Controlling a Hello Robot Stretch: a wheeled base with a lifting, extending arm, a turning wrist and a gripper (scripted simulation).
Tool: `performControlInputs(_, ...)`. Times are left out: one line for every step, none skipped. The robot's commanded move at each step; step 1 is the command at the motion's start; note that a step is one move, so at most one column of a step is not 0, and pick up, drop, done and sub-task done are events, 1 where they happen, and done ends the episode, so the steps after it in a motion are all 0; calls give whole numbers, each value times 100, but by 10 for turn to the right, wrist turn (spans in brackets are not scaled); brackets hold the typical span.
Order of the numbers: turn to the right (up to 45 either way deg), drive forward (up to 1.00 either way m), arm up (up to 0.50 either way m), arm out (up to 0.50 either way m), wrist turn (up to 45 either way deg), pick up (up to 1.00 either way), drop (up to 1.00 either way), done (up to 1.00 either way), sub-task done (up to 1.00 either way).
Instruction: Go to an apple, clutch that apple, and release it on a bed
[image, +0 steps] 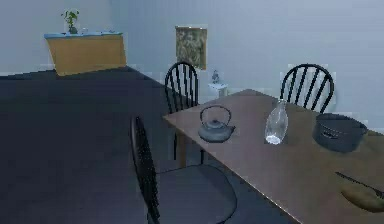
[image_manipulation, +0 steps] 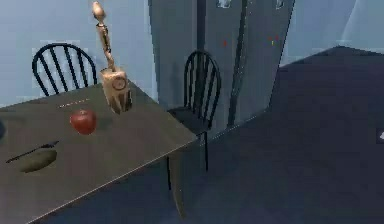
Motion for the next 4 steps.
performControlInputs(-240,0,0,0,0,0,0,0,0)
performControlInputs(450,0,0,0,0,0,0,0,0)
performControlInputs(300,0,0,0,0,0,0,0,0)
performControlInputs(0,35,0,0,0,0,0,0,0)
